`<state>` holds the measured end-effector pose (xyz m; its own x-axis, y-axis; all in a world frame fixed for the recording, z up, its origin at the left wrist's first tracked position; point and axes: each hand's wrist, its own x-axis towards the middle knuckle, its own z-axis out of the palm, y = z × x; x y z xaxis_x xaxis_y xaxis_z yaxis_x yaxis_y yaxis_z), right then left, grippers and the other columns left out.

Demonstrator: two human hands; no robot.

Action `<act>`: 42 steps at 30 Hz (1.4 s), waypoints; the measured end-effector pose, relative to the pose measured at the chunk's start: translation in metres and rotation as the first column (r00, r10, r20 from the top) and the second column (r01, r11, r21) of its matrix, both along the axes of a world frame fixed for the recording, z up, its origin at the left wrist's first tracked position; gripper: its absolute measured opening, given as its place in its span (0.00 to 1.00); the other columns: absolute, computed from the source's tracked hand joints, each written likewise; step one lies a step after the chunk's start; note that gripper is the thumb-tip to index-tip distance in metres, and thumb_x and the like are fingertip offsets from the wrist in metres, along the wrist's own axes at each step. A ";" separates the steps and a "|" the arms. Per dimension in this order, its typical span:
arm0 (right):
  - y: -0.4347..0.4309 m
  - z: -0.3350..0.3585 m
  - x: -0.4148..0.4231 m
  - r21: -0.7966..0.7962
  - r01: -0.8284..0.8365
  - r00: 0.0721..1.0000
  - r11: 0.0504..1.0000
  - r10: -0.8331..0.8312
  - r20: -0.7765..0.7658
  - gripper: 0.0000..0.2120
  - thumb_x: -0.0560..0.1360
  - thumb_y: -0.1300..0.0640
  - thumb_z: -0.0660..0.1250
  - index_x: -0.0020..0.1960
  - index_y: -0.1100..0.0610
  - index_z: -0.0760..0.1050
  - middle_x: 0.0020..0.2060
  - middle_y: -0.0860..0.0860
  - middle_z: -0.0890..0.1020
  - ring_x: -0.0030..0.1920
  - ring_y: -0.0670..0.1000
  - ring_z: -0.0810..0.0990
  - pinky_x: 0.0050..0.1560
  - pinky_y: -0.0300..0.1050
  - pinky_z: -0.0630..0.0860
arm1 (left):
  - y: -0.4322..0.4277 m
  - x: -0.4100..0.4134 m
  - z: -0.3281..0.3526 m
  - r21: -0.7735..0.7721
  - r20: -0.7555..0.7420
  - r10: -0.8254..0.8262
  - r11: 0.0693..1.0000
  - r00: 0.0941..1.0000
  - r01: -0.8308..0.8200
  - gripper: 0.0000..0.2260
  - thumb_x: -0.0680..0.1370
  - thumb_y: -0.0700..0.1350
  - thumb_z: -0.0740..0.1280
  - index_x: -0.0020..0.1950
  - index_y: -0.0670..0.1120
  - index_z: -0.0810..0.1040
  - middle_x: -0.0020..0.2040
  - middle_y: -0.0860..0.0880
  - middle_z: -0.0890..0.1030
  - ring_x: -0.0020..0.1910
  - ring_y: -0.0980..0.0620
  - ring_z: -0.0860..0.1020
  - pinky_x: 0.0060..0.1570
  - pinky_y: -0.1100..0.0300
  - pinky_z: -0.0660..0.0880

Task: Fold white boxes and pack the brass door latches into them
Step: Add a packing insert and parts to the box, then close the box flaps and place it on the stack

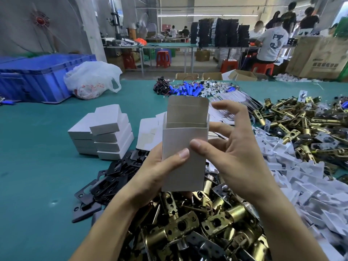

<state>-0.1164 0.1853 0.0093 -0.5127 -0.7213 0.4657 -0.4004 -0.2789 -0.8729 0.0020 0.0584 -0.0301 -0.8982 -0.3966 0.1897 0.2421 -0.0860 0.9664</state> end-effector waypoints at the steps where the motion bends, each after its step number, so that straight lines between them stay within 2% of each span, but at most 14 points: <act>1: 0.000 -0.002 -0.002 -0.015 0.015 1.000 1.000 -0.015 0.004 0.26 0.72 0.63 0.75 0.61 0.41 0.69 0.53 0.51 0.83 0.42 0.55 0.86 0.43 0.58 0.84 | 0.000 -0.001 0.000 -0.058 0.001 0.026 0.998 1.000 -0.026 0.13 0.73 0.55 0.70 0.56 0.60 0.82 0.49 0.48 0.86 0.44 0.46 0.86 0.33 0.51 0.83; 3: 0.001 -0.005 -0.007 -0.032 0.013 1.000 0.999 -0.013 -0.007 0.25 0.70 0.62 0.76 0.61 0.43 0.73 0.52 0.51 0.84 0.42 0.55 0.87 0.43 0.54 0.84 | 0.001 -0.003 0.001 -0.193 -0.016 0.090 0.977 0.996 -0.091 0.12 0.72 0.56 0.70 0.55 0.63 0.82 0.51 0.52 0.86 0.48 0.51 0.86 0.40 0.57 0.83; 6: 0.004 -0.010 -0.011 -0.034 -0.026 1.000 0.999 0.026 0.002 0.21 0.69 0.57 0.76 0.60 0.44 0.78 0.52 0.46 0.85 0.44 0.52 0.87 0.43 0.44 0.83 | -0.001 -0.005 0.003 -0.335 -0.081 0.249 0.905 0.965 -0.262 0.17 0.69 0.59 0.74 0.57 0.62 0.80 0.53 0.54 0.86 0.50 0.53 0.85 0.46 0.54 0.83; 10: 0.005 -0.019 -0.015 -0.023 -0.107 0.991 0.994 0.109 0.084 0.19 0.68 0.55 0.75 0.58 0.46 0.82 0.47 0.57 0.86 0.46 0.56 0.85 0.49 0.57 0.83 | -0.002 -0.004 0.005 -0.305 -0.224 0.351 0.861 0.909 -0.408 0.28 0.65 0.60 0.80 0.59 0.62 0.72 0.51 0.48 0.87 0.43 0.46 0.87 0.39 0.43 0.84; 13: 0.006 -0.020 -0.016 -0.018 -0.134 0.987 0.991 0.135 0.086 0.19 0.65 0.50 0.76 0.56 0.46 0.83 0.44 0.56 0.86 0.46 0.55 0.86 0.50 0.56 0.83 | -0.001 -0.002 0.008 -0.299 -0.311 0.382 0.830 0.870 -0.471 0.30 0.64 0.61 0.81 0.57 0.66 0.67 0.50 0.45 0.86 0.37 0.40 0.86 0.31 0.38 0.82; 17: 0.009 -0.017 -0.020 0.030 -0.178 0.982 0.984 0.176 0.066 0.14 0.64 0.53 0.77 0.50 0.50 0.83 0.44 0.53 0.86 0.45 0.50 0.85 0.47 0.49 0.83 | 0.002 -0.002 0.007 -0.322 -0.360 0.382 0.806 0.851 -0.498 0.23 0.63 0.60 0.82 0.49 0.66 0.72 0.50 0.49 0.85 0.37 0.41 0.85 0.28 0.40 0.81; 23: 0.018 -0.010 -0.026 0.121 -0.174 0.985 0.977 0.174 0.013 0.05 0.70 0.54 0.74 0.45 0.54 0.82 0.42 0.56 0.84 0.46 0.55 0.84 0.44 0.48 0.81 | 0.002 -0.004 0.003 -0.317 -0.371 0.343 0.827 0.863 -0.465 0.18 0.62 0.61 0.81 0.48 0.65 0.80 0.47 0.52 0.86 0.39 0.41 0.85 0.34 0.45 0.83; 27: 0.015 -0.009 -0.024 0.046 -0.100 0.995 0.994 0.101 -0.024 0.03 0.70 0.57 0.71 0.44 0.53 0.81 0.40 0.49 0.83 0.44 0.46 0.82 0.42 0.36 0.77 | -0.001 -0.005 0.003 -0.411 -0.322 0.307 0.807 0.896 -0.424 0.12 0.67 0.51 0.77 0.49 0.58 0.84 0.46 0.53 0.83 0.40 0.54 0.82 0.34 0.54 0.82; 29: 0.013 -0.011 -0.022 0.019 -0.116 0.993 0.993 0.117 -0.003 0.06 0.70 0.58 0.72 0.46 0.50 0.79 0.41 0.48 0.84 0.44 0.46 0.83 0.41 0.38 0.79 | 0.000 -0.005 0.003 -0.503 -0.290 0.254 0.779 0.923 -0.373 0.09 0.70 0.50 0.76 0.49 0.54 0.84 0.45 0.55 0.79 0.41 0.57 0.80 0.33 0.61 0.78; 32: 0.010 -0.013 -0.021 -0.030 -0.154 0.988 0.988 0.155 0.018 0.19 0.70 0.57 0.73 0.56 0.41 0.73 0.47 0.49 0.83 0.45 0.57 0.85 0.44 0.47 0.82 | 0.001 -0.006 0.001 -0.488 -0.253 0.231 0.808 0.940 -0.330 0.08 0.71 0.50 0.75 0.50 0.53 0.85 0.46 0.53 0.77 0.43 0.56 0.80 0.37 0.65 0.77; 35: 0.011 -0.012 -0.024 -0.025 -0.171 0.985 0.985 0.172 0.033 0.30 0.69 0.51 0.74 0.66 0.33 0.67 0.47 0.49 0.82 0.47 0.60 0.84 0.46 0.50 0.83 | 0.001 -0.007 0.002 -0.437 -0.243 0.232 0.840 0.942 -0.320 0.11 0.70 0.50 0.76 0.52 0.53 0.85 0.49 0.49 0.80 0.47 0.54 0.82 0.40 0.62 0.79; 38: 0.010 -0.010 -0.022 0.009 -0.152 0.988 0.988 0.152 -0.014 0.22 0.72 0.50 0.71 0.64 0.38 0.73 0.48 0.49 0.82 0.48 0.57 0.84 0.48 0.51 0.82 | 0.003 -0.006 0.002 -0.381 -0.235 0.260 0.862 0.937 -0.335 0.17 0.67 0.51 0.78 0.56 0.57 0.84 0.52 0.48 0.84 0.49 0.49 0.84 0.45 0.49 0.84; 40: 0.010 -0.007 -0.018 -0.015 -0.145 0.989 0.989 0.145 0.007 0.16 0.71 0.48 0.70 0.58 0.42 0.76 0.45 0.48 0.82 0.45 0.54 0.84 0.45 0.51 0.80 | 0.006 -0.006 0.003 -0.343 -0.254 0.285 0.867 0.924 -0.362 0.22 0.64 0.50 0.80 0.56 0.62 0.81 0.52 0.47 0.85 0.46 0.43 0.85 0.41 0.39 0.83; 42: 0.010 -0.005 -0.015 -0.048 -0.139 0.990 0.989 0.140 0.019 0.11 0.70 0.48 0.69 0.53 0.46 0.78 0.43 0.48 0.82 0.43 0.52 0.84 0.43 0.52 0.80 | 0.008 -0.007 0.004 -0.309 -0.294 0.296 0.870 0.909 -0.383 0.25 0.63 0.47 0.81 0.54 0.63 0.76 0.51 0.45 0.85 0.42 0.40 0.86 0.34 0.37 0.82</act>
